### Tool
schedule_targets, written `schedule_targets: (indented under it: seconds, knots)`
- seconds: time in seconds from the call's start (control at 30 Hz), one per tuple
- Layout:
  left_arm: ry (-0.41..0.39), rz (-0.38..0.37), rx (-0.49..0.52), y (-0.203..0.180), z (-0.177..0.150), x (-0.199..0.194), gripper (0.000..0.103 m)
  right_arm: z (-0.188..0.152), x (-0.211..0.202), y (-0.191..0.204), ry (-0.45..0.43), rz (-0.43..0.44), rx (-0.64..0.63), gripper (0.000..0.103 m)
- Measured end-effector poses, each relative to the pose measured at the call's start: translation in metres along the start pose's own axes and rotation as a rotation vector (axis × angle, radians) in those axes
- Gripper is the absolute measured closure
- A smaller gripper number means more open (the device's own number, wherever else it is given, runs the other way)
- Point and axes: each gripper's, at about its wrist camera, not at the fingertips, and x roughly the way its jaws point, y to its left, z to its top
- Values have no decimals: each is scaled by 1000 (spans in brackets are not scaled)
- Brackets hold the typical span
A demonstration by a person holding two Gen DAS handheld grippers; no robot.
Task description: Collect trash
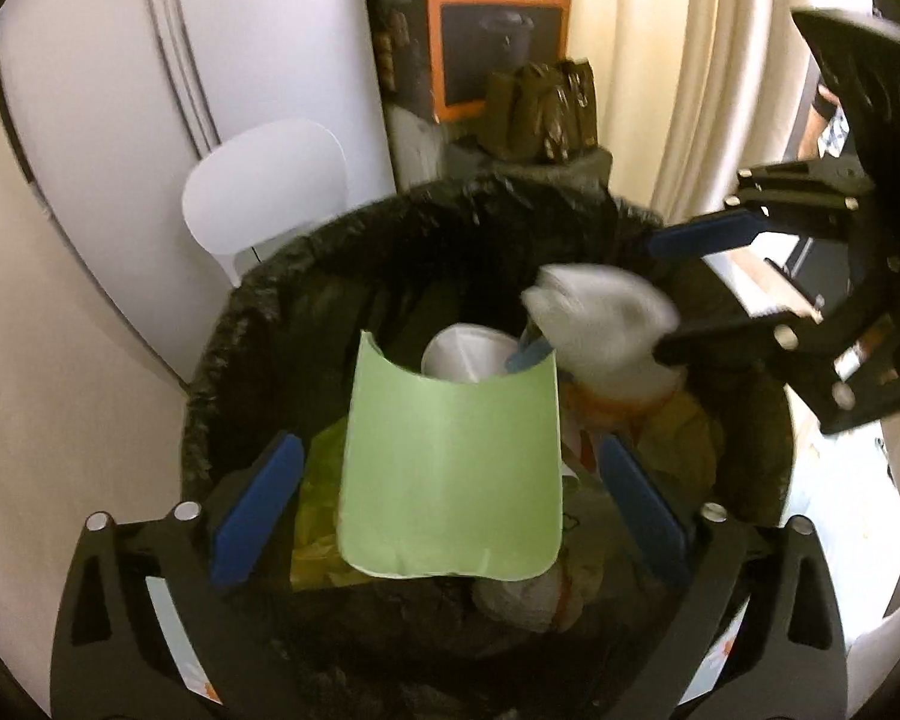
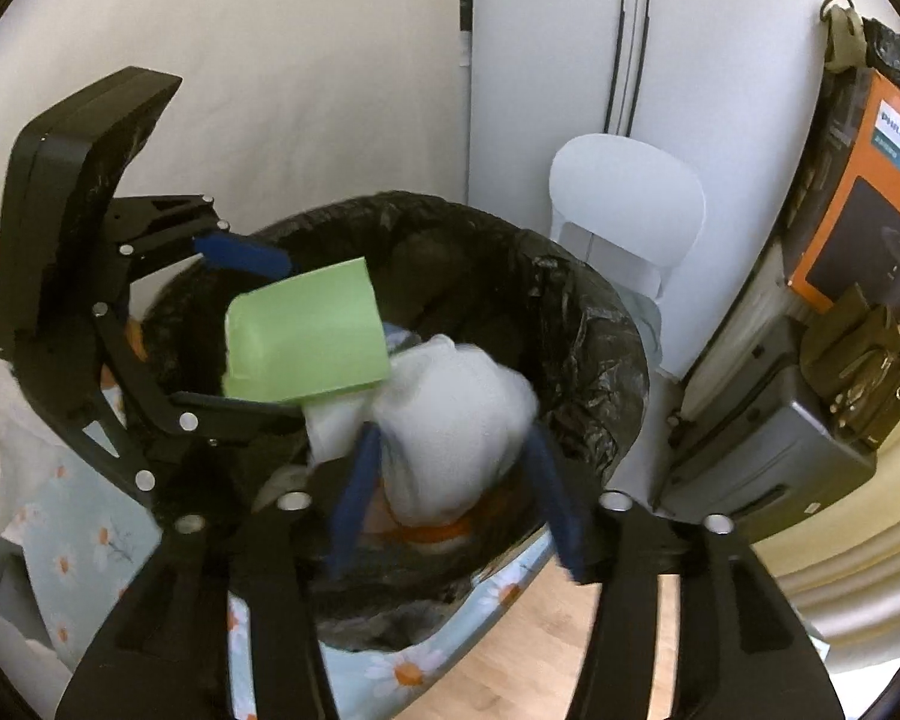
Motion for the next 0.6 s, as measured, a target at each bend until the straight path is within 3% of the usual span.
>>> schedule_targets:
  seconds: [0.4,0.6]
  knots:
    - [-139,85,-174,-8,-15,-81,6,-13,-70,19,-97,-30,52,18]
    - [-168,148,-194,-24,-34,-117,6,-26,-101,39,-131,-48,49,15]
